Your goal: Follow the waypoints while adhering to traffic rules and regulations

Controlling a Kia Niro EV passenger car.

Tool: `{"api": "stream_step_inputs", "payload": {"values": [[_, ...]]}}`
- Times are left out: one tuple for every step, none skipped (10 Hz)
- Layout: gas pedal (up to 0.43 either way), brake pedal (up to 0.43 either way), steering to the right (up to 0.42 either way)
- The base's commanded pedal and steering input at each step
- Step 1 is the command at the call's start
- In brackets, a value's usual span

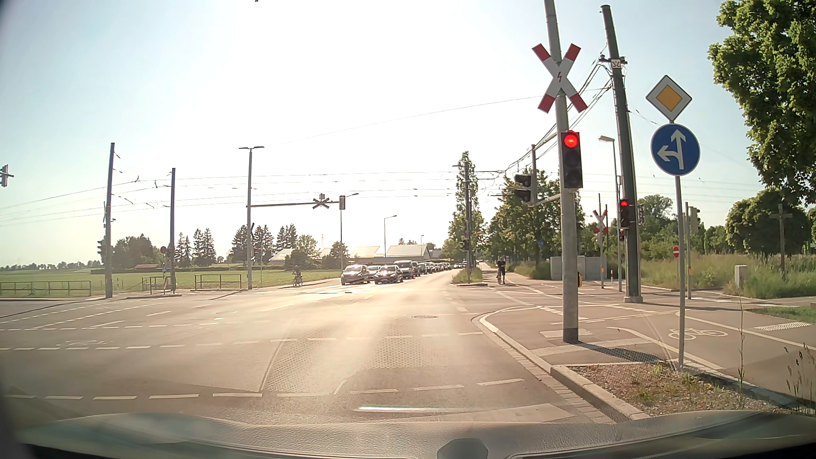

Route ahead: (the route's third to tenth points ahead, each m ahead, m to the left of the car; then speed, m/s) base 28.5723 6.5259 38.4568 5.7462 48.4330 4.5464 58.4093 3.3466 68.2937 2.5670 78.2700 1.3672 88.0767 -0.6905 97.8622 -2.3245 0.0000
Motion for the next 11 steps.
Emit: {"api": "stream_step_inputs", "payload": {"values": [[0.0,0.317,-0.018],[0.0,0.317,-0.018],[0.0,0.323,-0.018],[0.0,0.317,-0.018],[0.0,0.317,-0.018],[0.0,0.317,-0.018],[0.0,0.317,-0.018],[0.0,0.317,-0.018],[0.0,0.317,-0.018],[0.0,0.317,-0.018],[0.0,0.317,-0.018]]}}
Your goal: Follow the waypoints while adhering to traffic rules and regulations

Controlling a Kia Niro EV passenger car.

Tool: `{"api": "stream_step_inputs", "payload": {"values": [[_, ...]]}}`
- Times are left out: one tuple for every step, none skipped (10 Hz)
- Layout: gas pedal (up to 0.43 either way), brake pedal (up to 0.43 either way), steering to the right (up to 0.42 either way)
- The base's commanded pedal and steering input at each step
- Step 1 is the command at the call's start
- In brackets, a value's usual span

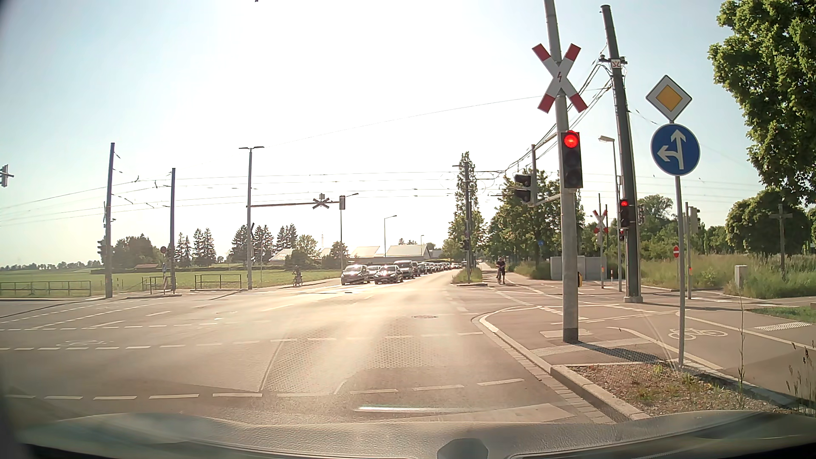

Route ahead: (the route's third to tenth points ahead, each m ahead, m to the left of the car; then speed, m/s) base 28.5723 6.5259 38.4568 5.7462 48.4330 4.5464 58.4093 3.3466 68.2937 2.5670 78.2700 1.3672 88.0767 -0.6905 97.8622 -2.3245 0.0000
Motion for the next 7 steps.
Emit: {"api": "stream_step_inputs", "payload": {"values": [[0.0,0.317,-0.018],[0.0,0.317,-0.018],[0.0,0.317,-0.018],[0.0,0.317,-0.018],[0.0,0.317,-0.018],[0.0,0.317,-0.018],[0.0,0.317,-0.018]]}}
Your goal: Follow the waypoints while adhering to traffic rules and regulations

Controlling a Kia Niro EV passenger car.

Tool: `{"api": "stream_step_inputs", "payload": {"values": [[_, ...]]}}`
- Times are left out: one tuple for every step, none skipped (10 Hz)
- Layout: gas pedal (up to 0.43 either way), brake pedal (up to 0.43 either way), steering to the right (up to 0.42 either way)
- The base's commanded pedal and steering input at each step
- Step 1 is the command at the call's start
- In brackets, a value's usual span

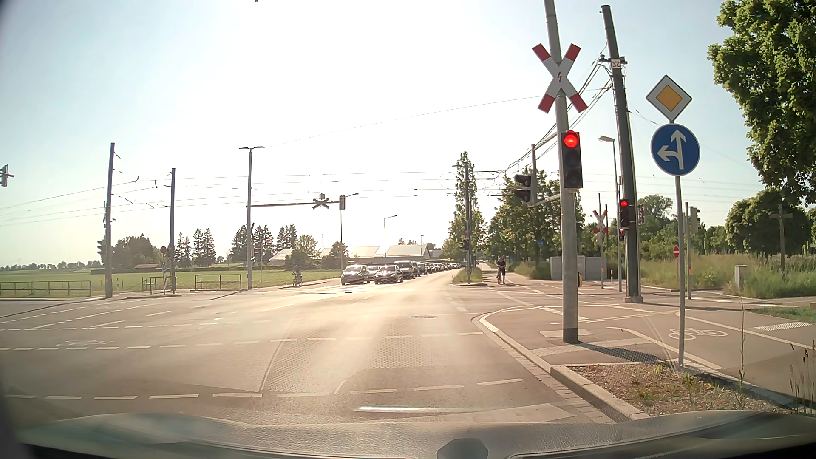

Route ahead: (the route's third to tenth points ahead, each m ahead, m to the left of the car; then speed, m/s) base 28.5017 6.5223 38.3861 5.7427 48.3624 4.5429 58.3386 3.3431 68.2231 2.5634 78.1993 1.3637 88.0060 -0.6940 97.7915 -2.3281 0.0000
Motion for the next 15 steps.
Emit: {"api": "stream_step_inputs", "payload": {"values": [[0.0,0.317,-0.018],[0.0,0.317,-0.018],[0.0,0.317,-0.018],[0.0,0.317,-0.018],[0.0,0.317,-0.018],[0.0,0.317,-0.018],[0.0,0.317,-0.018],[0.0,0.317,-0.018],[0.0,0.317,-0.018],[0.0,0.317,-0.018],[0.0,0.317,-0.018],[0.0,0.317,-0.018],[0.0,0.317,-0.019],[0.0,0.317,-0.018],[0.0,0.317,-0.018]]}}
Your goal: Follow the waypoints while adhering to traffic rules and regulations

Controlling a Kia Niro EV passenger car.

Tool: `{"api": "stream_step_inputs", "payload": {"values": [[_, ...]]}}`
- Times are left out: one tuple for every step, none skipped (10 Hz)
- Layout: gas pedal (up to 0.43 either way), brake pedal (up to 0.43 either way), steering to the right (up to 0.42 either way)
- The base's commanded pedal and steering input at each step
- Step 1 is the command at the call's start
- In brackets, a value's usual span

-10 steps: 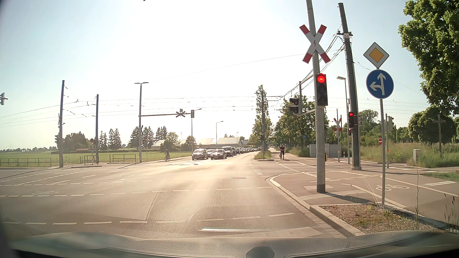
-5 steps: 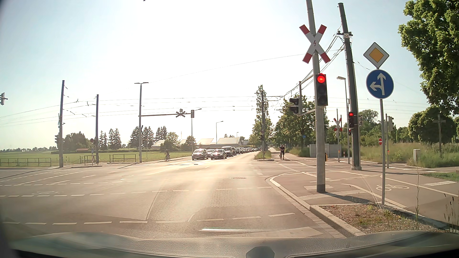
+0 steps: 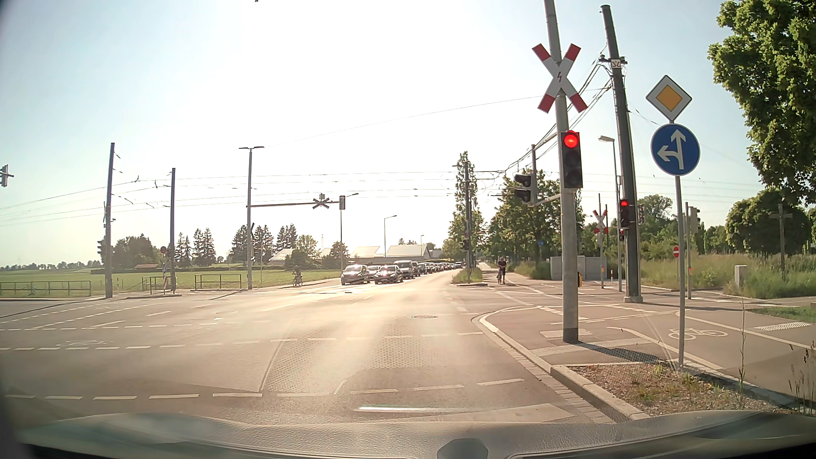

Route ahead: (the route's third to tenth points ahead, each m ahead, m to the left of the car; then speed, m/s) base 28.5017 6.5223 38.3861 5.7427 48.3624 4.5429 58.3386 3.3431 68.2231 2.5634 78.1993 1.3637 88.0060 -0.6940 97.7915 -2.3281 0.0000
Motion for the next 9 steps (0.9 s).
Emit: {"api": "stream_step_inputs", "payload": {"values": [[0.0,0.317,-0.019],[0.0,0.317,-0.019],[0.0,0.317,-0.02],[0.0,0.317,-0.02],[0.0,0.317,-0.02],[0.0,0.317,-0.02],[0.0,0.317,-0.02],[0.0,0.317,-0.02],[0.0,0.317,-0.021]]}}
